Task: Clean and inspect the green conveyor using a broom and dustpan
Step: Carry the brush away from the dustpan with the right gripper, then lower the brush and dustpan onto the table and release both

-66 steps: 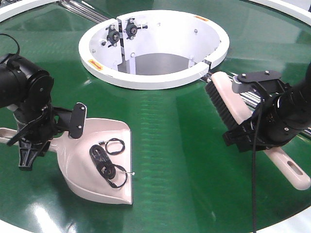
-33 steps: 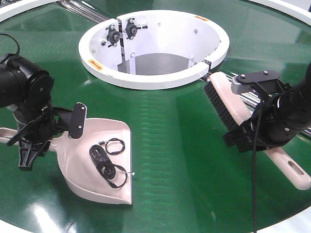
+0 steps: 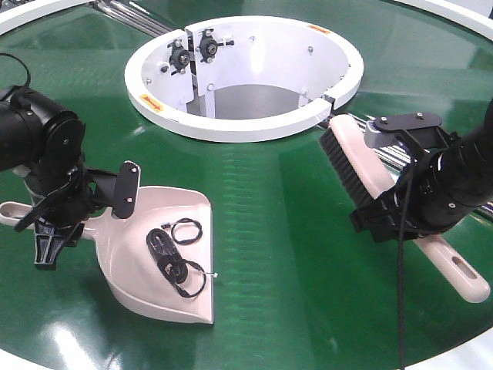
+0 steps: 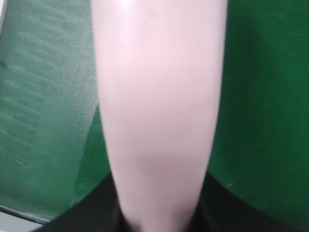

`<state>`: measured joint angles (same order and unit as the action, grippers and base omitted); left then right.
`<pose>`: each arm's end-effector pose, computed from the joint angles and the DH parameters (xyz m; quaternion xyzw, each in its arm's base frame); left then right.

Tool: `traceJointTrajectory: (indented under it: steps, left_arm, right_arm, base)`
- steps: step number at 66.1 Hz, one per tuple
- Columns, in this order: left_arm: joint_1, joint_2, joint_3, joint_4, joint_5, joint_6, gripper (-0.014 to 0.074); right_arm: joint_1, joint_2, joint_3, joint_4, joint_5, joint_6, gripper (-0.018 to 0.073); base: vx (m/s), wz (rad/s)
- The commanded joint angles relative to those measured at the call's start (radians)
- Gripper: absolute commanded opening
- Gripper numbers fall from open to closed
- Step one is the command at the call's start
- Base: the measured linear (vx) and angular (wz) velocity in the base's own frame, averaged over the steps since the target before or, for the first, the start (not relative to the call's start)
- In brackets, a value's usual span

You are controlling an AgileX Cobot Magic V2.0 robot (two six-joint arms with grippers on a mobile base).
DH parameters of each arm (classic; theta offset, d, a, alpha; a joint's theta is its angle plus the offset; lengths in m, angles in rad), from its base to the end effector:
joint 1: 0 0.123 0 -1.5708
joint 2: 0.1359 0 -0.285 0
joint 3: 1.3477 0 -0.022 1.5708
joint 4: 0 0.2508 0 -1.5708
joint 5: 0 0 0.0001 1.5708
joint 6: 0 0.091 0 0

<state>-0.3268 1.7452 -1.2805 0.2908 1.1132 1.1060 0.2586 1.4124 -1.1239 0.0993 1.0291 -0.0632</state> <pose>0.3264 -0.0859 0.2349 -0.6935 -0.7070 -0.1376 0.0137 0.2630 0.0776 0.2939 -0.1399 0.9745 0.0625 0.1639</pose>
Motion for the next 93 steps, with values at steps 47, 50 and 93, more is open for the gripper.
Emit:
traceJointTrajectory:
  steps: [47, 50, 93]
  left_arm:
    - [-0.006, -0.103, -0.027, -0.141, 0.025, -0.066, 0.0566]
    - [-0.006, -0.109, -0.027, -0.151, 0.025, -0.066, 0.0566]
    - [-0.006, -0.15, -0.027, -0.394, 0.024, -0.066, 0.0558]
  right_arm:
    - [-0.048, 0.194, -0.027, -0.07, -0.013, 0.078, 0.0001]
    - [-0.048, 0.217, -0.027, -0.07, -0.015, 0.078, 0.0005]
    - [-0.046, 0.318, -0.049, -0.038, -0.021, 0.054, 0.0543]
  base:
    - [0.0, 0.0]
    - [0.0, 0.0]
    - [0.0, 0.0]
